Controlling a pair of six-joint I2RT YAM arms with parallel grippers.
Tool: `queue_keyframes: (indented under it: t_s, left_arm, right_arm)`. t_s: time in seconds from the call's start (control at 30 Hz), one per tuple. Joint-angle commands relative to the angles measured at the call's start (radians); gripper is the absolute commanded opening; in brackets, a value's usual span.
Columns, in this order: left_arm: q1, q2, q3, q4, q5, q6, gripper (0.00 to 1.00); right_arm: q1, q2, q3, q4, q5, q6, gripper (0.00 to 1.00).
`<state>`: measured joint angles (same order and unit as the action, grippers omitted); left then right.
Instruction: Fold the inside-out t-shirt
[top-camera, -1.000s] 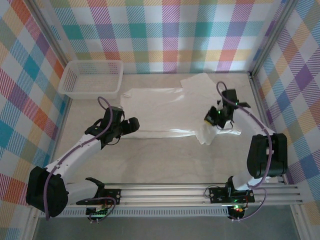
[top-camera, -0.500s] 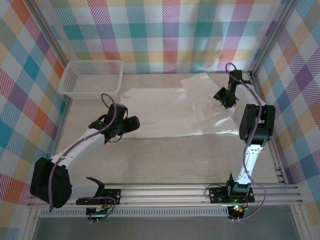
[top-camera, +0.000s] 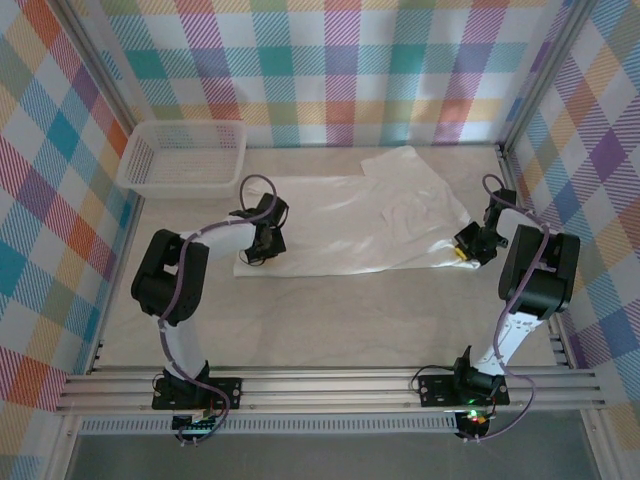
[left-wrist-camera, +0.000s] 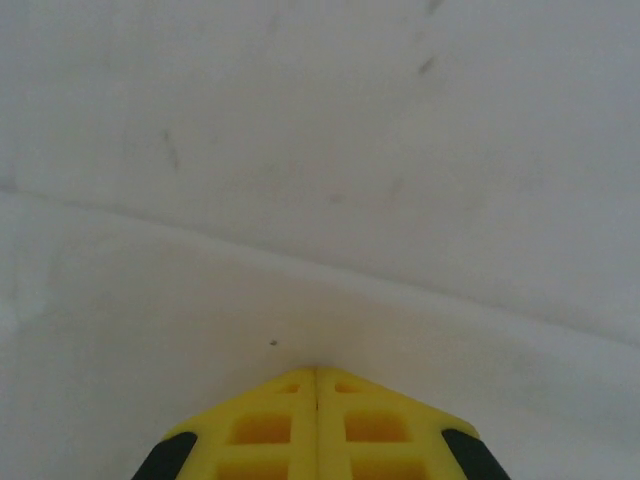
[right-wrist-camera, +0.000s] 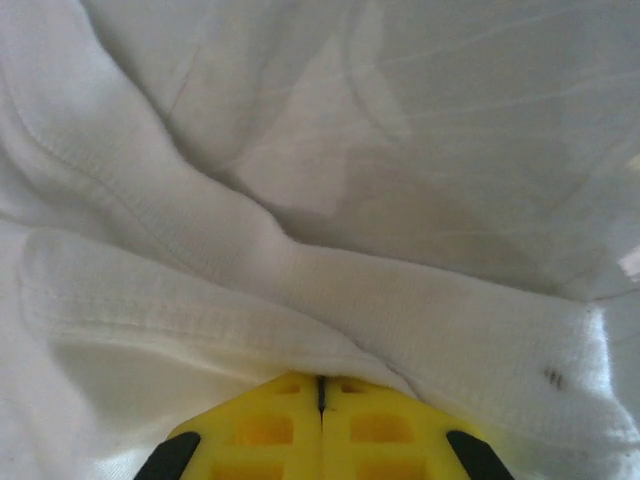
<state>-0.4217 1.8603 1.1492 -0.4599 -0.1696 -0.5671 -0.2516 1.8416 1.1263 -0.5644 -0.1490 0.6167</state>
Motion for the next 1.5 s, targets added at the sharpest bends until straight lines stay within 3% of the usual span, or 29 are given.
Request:
queue_keyframes:
  t_s: [0.0, 0.2, 0.33, 0.47, 0.53, 0.63, 0.67, 0.77, 0.97, 1.07, 1.23, 1.33, 1.47]
  left_arm:
    - [0.013, -0.049, -0.118, -0.007, 0.014, -0.069, 0.00]
    - [0.010, -0.266, -0.444, 0.077, 0.139, -0.172, 0.00]
    - [-0.024, -0.541, -0.626, 0.011, 0.157, -0.265, 0.00]
    - [-0.046, -0.796, -0.689, -0.060, 0.206, -0.292, 0.00]
    - [-0.050, -0.890, -0.681, -0.103, 0.191, -0.282, 0.08]
    - [-0.051, -0.971, -0.632, -0.124, 0.094, -0.237, 0.33]
    - [-0.048, -0.973, -0.604, -0.108, 0.064, -0.201, 0.41]
    - [-0.038, -0.900, -0.492, -0.052, -0.030, -0.074, 0.49]
    - [-0.008, -0.749, -0.364, 0.106, -0.090, 0.143, 0.83]
    - [0.038, -0.698, -0.326, 0.138, -0.038, 0.189, 0.90]
    - [0.081, -0.658, -0.288, 0.146, 0.005, 0.216, 0.94]
    - [0.087, -0.661, -0.281, 0.144, 0.017, 0.211, 0.95]
    - [0.098, -0.668, -0.281, 0.128, 0.012, 0.204, 0.97]
  right_arm:
    - [0.012, 0.012, -0.067, -0.041, -0.044, 0.011, 0.00]
    - [0.009, -0.150, -0.259, -0.106, -0.046, 0.022, 0.00]
    - [0.009, -0.365, -0.420, -0.155, 0.005, 0.088, 0.01]
    - [0.010, -0.538, -0.518, -0.194, -0.010, 0.153, 0.03]
    - [0.025, -0.598, -0.493, -0.195, -0.023, 0.126, 0.04]
    - [0.130, -0.632, -0.336, -0.181, 0.087, 0.016, 0.10]
    - [0.184, -0.618, -0.274, -0.148, 0.131, -0.046, 0.13]
    - [0.304, -0.484, -0.109, 0.022, 0.190, -0.268, 0.31]
    - [0.327, -0.036, 0.309, 0.000, 0.330, -0.515, 0.31]
    - [0.326, 0.134, 0.475, -0.036, 0.322, -0.584, 0.39]
    - [0.325, 0.369, 0.711, -0.197, 0.295, -0.598, 0.43]
    - [0.325, 0.434, 0.755, -0.225, 0.251, -0.585, 0.51]
    - [0.325, 0.486, 0.791, -0.264, 0.235, -0.571, 0.49]
